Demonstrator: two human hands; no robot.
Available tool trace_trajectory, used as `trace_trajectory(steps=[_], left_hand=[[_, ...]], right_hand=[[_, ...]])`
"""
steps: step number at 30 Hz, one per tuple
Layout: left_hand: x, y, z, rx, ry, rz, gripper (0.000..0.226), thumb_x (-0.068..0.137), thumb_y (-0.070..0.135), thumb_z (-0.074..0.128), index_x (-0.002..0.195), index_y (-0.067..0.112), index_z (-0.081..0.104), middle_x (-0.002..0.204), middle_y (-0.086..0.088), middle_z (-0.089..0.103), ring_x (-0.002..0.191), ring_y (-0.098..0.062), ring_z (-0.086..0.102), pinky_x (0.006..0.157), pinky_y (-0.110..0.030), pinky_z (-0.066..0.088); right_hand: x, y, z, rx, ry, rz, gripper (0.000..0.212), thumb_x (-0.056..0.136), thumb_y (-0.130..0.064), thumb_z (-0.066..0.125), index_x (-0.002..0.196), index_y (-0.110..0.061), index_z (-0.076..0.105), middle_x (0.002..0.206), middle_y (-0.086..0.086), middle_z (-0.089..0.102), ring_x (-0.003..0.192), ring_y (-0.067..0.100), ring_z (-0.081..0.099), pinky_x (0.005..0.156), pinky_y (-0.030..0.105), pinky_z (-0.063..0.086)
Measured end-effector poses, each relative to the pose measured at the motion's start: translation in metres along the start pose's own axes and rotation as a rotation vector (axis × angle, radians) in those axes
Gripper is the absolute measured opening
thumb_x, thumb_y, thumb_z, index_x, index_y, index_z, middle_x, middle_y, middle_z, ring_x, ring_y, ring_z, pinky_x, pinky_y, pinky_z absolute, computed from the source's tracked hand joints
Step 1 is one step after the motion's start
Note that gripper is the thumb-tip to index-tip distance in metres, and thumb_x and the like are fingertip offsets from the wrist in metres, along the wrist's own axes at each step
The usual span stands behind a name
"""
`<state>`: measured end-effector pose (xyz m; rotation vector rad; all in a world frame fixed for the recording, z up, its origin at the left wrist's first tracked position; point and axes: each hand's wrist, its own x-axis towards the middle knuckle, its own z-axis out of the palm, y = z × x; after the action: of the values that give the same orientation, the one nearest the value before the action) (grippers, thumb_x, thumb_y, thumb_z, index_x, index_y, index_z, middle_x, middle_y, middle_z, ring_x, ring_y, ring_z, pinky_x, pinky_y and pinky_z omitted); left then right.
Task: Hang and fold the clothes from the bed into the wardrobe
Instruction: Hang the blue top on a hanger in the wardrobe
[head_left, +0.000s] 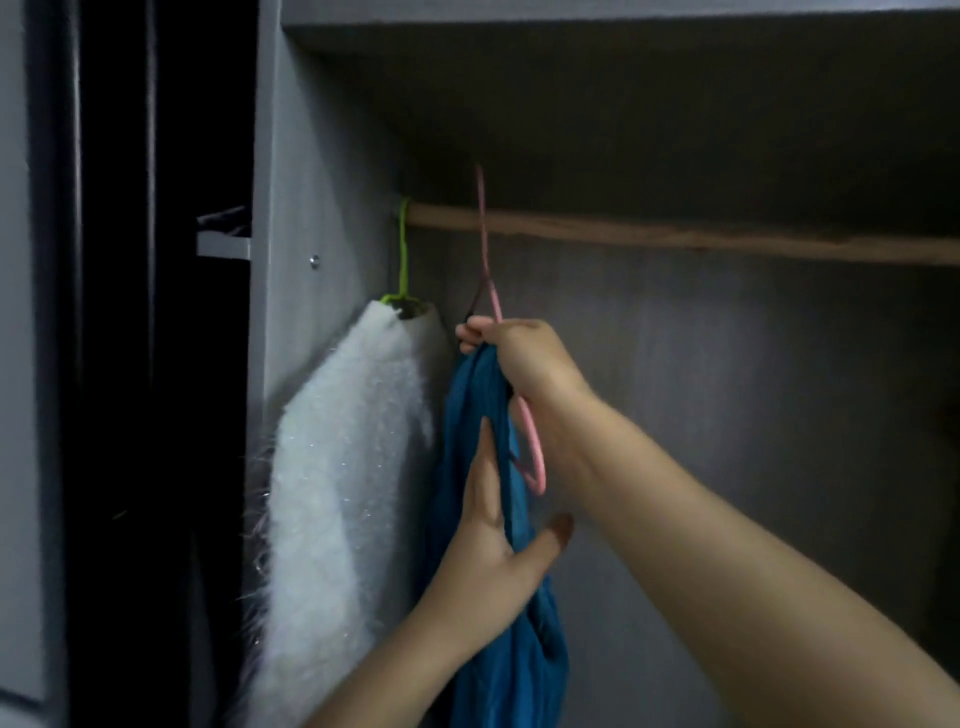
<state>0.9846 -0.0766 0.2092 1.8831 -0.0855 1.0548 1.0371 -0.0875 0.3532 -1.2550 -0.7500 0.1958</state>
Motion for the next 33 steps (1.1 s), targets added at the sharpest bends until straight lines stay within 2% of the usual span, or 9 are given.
trace_trajectory(steps=[2, 6, 8, 11, 13, 15, 19, 24, 33], left_hand=[[-0.001, -0.017, -0.006, 0.052, 0.087, -0.034, 0.092, 0.088, 0.009, 0.064, 0.146, 0.037, -0.002, 0.140, 0.044, 0.006, 0.125, 0.031, 0.010, 0.095, 0.006, 0.018], [-0.011, -0.057, -0.012, 0.107, 0.271, -0.192, 0.064, 0.092, -0.006, 0.044, 0.149, 0.014, 0.024, 0.150, 0.001, 0.034, 0.137, -0.013, 0.035, 0.109, -0.021, 0.031], [-0.022, -0.071, -0.012, 0.012, 0.358, -0.229, 0.063, 0.092, -0.011, 0.038, 0.146, 0.021, 0.030, 0.146, 0.006, 0.041, 0.134, -0.008, 0.039, 0.109, -0.023, 0.035], [-0.037, -0.079, -0.010, 0.049, 0.480, -0.247, 0.082, 0.089, -0.014, 0.039, 0.146, 0.040, 0.014, 0.153, 0.020, 0.017, 0.143, -0.003, 0.020, 0.114, -0.013, 0.016], [-0.047, -0.078, -0.006, 0.278, 0.546, -0.090, 0.080, 0.087, -0.006, 0.043, 0.147, 0.032, 0.006, 0.155, 0.015, 0.005, 0.146, -0.011, 0.009, 0.114, -0.010, 0.006], [-0.054, -0.072, 0.005, 0.458, 0.545, 0.161, 0.076, 0.083, 0.004, 0.043, 0.151, 0.010, 0.011, 0.159, -0.009, 0.012, 0.146, -0.022, 0.010, 0.119, -0.030, 0.008], [-0.071, -0.065, 0.040, 0.555, 0.293, 0.496, 0.070, 0.080, 0.004, 0.045, 0.144, 0.012, 0.021, 0.151, -0.019, 0.023, 0.145, -0.029, 0.017, 0.114, -0.056, 0.017], [-0.072, -0.068, 0.084, 0.362, 0.049, 0.350, 0.068, 0.082, 0.008, 0.041, 0.147, 0.017, 0.022, 0.152, -0.001, 0.028, 0.142, -0.018, 0.026, 0.115, -0.044, 0.021], [-0.125, -0.035, 0.238, -0.086, -0.476, 0.387, 0.053, 0.085, 0.004, 0.041, 0.138, 0.004, 0.041, 0.135, 0.001, 0.043, 0.127, -0.016, 0.040, 0.107, -0.035, 0.031]], right_hand=[[0.006, 0.019, 0.016, 0.009, -0.039, 0.041, 0.024, 0.097, 0.001, 0.043, 0.110, 0.007, 0.062, 0.105, 0.017, 0.064, 0.080, 0.018, 0.061, 0.084, 0.024, 0.051], [0.000, 0.053, 0.035, -0.204, -0.132, 0.067, 0.025, 0.102, -0.017, 0.039, 0.105, -0.001, 0.058, 0.122, 0.015, 0.063, 0.115, 0.027, 0.057, 0.094, 0.033, 0.044], [-0.002, 0.057, 0.034, -0.323, -0.194, 0.038, 0.039, 0.103, -0.028, 0.038, 0.117, 0.006, 0.054, 0.117, 0.021, 0.061, 0.110, 0.034, 0.056, 0.093, 0.043, 0.044], [-0.002, 0.055, 0.022, -0.362, -0.258, 0.001, 0.036, 0.102, -0.035, 0.039, 0.106, -0.005, 0.057, 0.083, 0.007, 0.052, 0.083, 0.025, 0.051, 0.078, 0.038, 0.044], [-0.003, 0.059, 0.005, -0.318, -0.235, -0.016, 0.026, 0.101, -0.036, 0.041, 0.111, -0.018, 0.056, 0.090, -0.004, 0.053, 0.091, 0.015, 0.053, 0.083, 0.038, 0.049], [-0.008, 0.064, -0.017, -0.244, -0.175, -0.039, 0.021, 0.101, -0.034, 0.042, 0.117, -0.025, 0.053, 0.098, -0.012, 0.054, 0.095, 0.006, 0.053, 0.076, 0.032, 0.054], [-0.028, 0.079, -0.079, -0.339, -0.053, -0.112, 0.025, 0.101, -0.027, 0.044, 0.125, -0.024, 0.051, 0.118, -0.011, 0.054, 0.111, 0.005, 0.052, 0.081, 0.028, 0.055], [-0.081, 0.117, -0.177, -0.912, 0.176, -0.164, 0.036, 0.099, -0.014, 0.049, 0.134, -0.005, 0.049, 0.134, 0.009, 0.053, 0.125, 0.021, 0.048, 0.107, 0.034, 0.037], [-0.290, 0.146, -0.316, -1.475, 0.507, 0.377, 0.054, 0.096, -0.023, 0.047, 0.148, -0.019, 0.030, 0.152, 0.001, 0.029, 0.139, 0.020, 0.028, 0.110, 0.035, 0.033]])
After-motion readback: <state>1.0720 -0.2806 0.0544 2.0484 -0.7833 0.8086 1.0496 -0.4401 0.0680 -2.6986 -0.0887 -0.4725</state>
